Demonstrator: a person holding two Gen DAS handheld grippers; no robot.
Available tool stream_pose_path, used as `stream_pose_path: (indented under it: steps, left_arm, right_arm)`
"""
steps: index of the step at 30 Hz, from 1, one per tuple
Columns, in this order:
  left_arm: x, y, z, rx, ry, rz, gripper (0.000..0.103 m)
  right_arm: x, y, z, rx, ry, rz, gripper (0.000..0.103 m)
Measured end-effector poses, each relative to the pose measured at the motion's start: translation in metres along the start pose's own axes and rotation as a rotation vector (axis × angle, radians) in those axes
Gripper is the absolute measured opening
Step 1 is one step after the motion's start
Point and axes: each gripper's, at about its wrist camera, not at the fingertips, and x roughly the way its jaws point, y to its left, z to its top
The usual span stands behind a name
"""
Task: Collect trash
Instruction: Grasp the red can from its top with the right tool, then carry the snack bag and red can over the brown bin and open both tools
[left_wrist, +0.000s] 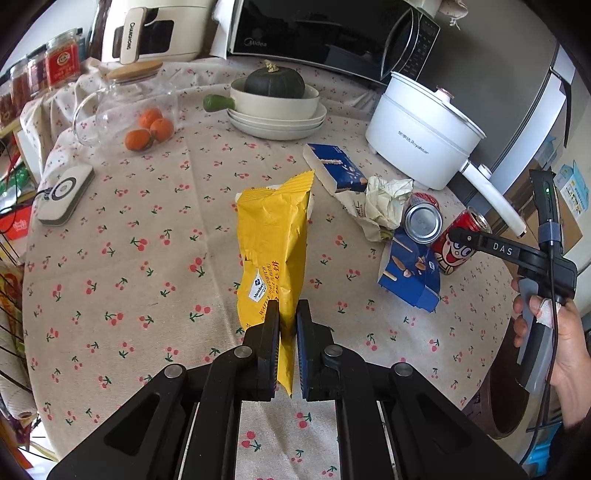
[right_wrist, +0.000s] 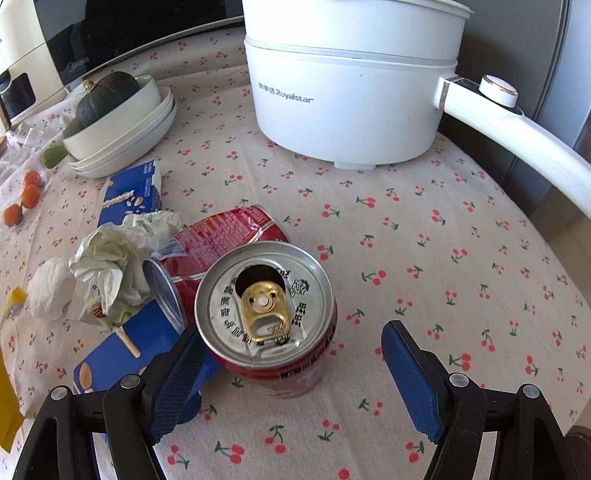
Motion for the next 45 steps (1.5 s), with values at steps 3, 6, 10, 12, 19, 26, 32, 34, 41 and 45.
stream_pose_path:
  steps: [3,6,10,12,19,26,32,34,41,45]
  left_arm:
    - [-0.003,-0.001,-0.001,-0.002,-0.003,-0.004,0.008]
    - [-0.008,-0.004,-0.002,-0.011,-0.007,-0.014,0.008]
    - [-0.017,-0.014,-0.006,-0.004,-0.014,-0.026,0.008]
    - [-0.021,-0.02,-0.008,0.006,-0.012,-0.03,0.008]
    - [-0.04,-0.044,-0.022,0.041,-0.012,-0.056,0.008]
    - [-0.057,-0.077,-0.039,0.12,-0.006,-0.092,0.008]
    - [-0.06,-0.112,-0.052,0.189,0.012,-0.154,0.008]
    - [-0.059,-0.125,-0.056,0.216,0.021,-0.179,0.008]
    - [-0.05,-0.172,-0.069,0.29,0.059,-0.24,0.008]
    - [-0.041,-0.202,-0.079,0.322,0.09,-0.278,0.009]
  right_arm:
    - [0.002,0.003,0.002,-0.01,0.014,0.043,0.056]
    - [-0.006,0.007,-0.003,-0.036,0.015,0.047,0.056]
    - [-0.03,0.005,-0.016,-0.052,0.02,0.034,0.055]
    - [-0.046,-0.002,-0.025,-0.041,0.018,0.045,0.055]
    - [-0.1,-0.042,-0.07,-0.001,0.033,0.052,0.055]
    - [-0.144,-0.083,-0.121,0.035,0.033,0.026,0.056]
    - [-0.165,-0.118,-0.149,0.091,0.037,0.01,0.056]
    - [-0.171,-0.127,-0.156,0.1,0.034,0.003,0.056]
    - [-0.18,-0.158,-0.179,0.099,0.045,-0.048,0.056]
    - [-0.185,-0.175,-0.19,0.118,0.049,-0.063,0.056]
